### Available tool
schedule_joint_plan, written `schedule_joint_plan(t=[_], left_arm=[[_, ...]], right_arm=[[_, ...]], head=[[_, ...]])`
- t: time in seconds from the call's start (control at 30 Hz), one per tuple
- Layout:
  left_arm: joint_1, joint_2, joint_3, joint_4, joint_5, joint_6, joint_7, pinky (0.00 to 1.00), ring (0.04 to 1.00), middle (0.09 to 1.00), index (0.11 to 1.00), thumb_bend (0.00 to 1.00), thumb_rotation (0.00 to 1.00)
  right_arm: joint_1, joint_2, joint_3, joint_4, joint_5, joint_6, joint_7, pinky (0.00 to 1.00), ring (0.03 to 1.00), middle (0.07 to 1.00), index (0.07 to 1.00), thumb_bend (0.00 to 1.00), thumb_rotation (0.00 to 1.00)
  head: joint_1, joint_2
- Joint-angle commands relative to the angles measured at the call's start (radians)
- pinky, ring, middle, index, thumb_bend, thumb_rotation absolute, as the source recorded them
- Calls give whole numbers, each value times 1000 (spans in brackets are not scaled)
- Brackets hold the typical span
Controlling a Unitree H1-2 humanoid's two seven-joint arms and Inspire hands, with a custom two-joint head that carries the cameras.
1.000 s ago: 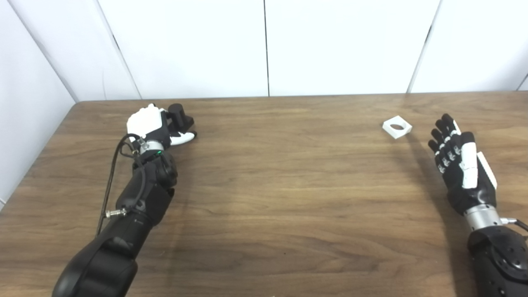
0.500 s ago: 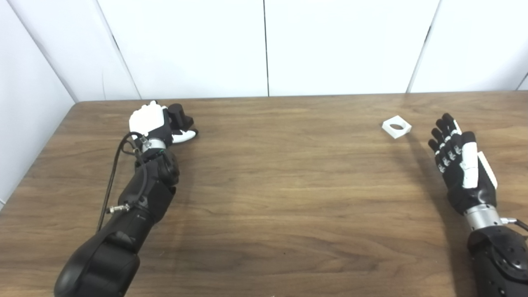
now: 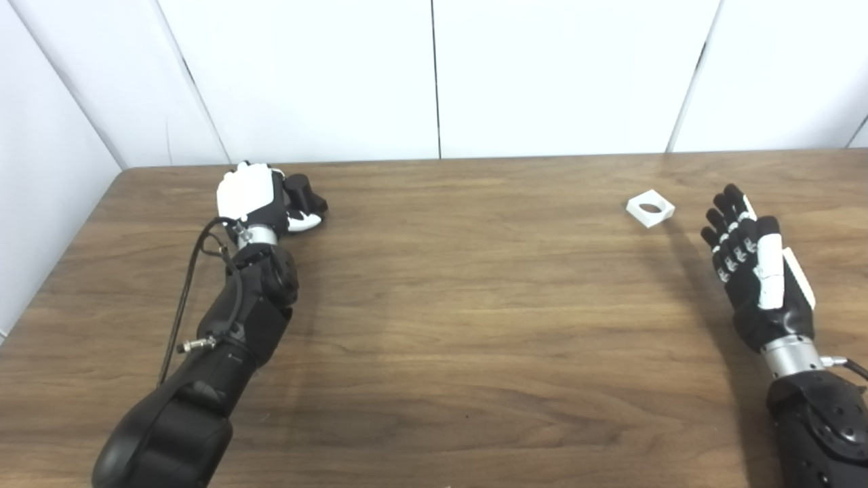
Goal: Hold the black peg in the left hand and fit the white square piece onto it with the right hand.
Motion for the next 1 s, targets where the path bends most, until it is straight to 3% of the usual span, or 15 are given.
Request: schedule_joint_plan(t=[0.0,0.33,0.47,0.63,0.97], left_arm=[[-24,29,6,-25,7,6,20,1000,996,864,493,714,200],[-9,28,13,-53,2,16,19,1000,992,857,468,723,163],[0,24,22,-67,-6,7,20,1000,1000,863,482,539,77],[12,22,26,-95,-11,11,10,1000,1000,871,483,522,69],[101,22,21,-269,-6,27,-36,1000,1000,874,483,521,70]], right_arm=[[79,18,8,76,3,-24,18,1000,1000,1000,1000,558,1000],[77,9,6,76,9,-13,24,1000,1000,1000,1000,579,1000],[75,12,4,69,10,-5,19,1000,1000,1000,1000,590,1000],[69,9,9,65,-1,8,14,1000,1000,1000,1000,605,1000],[52,16,15,76,-1,2,17,1000,1000,1000,1000,602,1000]], head=[[1,2],[6,4],[11,4],[17,3],[19,6]])
